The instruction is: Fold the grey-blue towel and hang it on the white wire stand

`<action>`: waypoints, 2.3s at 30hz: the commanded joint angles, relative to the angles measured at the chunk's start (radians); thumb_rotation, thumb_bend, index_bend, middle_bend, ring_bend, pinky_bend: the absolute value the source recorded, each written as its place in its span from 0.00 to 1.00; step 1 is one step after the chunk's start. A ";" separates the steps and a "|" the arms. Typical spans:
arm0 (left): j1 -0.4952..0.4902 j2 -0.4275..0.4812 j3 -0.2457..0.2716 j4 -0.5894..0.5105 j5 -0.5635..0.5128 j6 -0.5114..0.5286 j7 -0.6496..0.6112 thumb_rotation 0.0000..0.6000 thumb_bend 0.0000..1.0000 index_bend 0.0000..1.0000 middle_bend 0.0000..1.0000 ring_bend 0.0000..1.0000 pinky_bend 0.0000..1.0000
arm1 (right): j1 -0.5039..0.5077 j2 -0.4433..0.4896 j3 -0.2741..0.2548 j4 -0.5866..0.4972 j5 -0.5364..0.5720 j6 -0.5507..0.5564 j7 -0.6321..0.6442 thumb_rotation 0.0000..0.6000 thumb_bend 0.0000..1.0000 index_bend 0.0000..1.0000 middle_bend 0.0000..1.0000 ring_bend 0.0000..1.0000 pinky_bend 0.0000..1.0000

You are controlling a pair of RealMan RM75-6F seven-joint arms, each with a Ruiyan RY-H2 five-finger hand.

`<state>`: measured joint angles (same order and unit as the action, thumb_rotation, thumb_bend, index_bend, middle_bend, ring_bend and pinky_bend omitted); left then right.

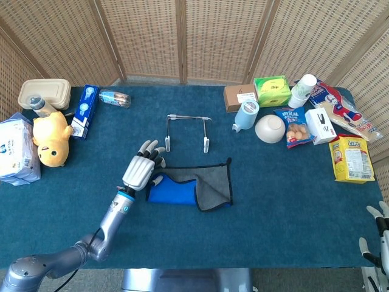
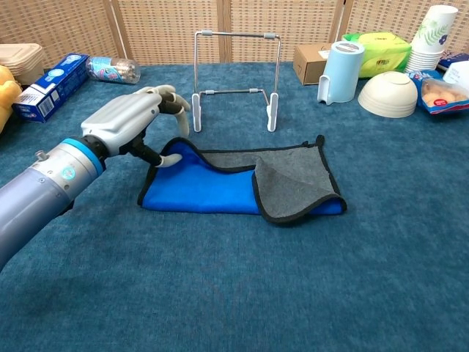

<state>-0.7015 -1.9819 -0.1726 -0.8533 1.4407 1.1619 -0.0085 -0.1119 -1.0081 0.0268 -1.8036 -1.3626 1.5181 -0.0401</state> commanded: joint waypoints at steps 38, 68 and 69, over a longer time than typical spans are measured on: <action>0.053 0.167 0.017 -0.297 0.019 0.053 0.089 1.00 0.39 0.18 0.09 0.00 0.00 | -0.011 0.005 -0.003 -0.003 -0.019 0.017 0.020 1.00 0.39 0.16 0.03 0.00 0.00; 0.361 0.744 0.220 -0.895 0.045 0.274 0.178 1.00 0.38 0.25 0.13 0.00 0.00 | 0.334 0.001 0.057 -0.078 -0.204 -0.358 0.072 1.00 0.26 0.14 0.03 0.00 0.00; 0.372 0.756 0.224 -0.898 0.043 0.283 0.178 1.00 0.38 0.25 0.13 0.00 0.00 | 0.347 -0.007 0.059 -0.078 -0.204 -0.372 0.069 1.00 0.24 0.14 0.03 0.00 0.00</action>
<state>-0.3491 -1.2496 0.0381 -1.7395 1.4857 1.4253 0.1678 0.2081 -0.9972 0.0768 -1.8774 -1.5612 1.1756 0.0363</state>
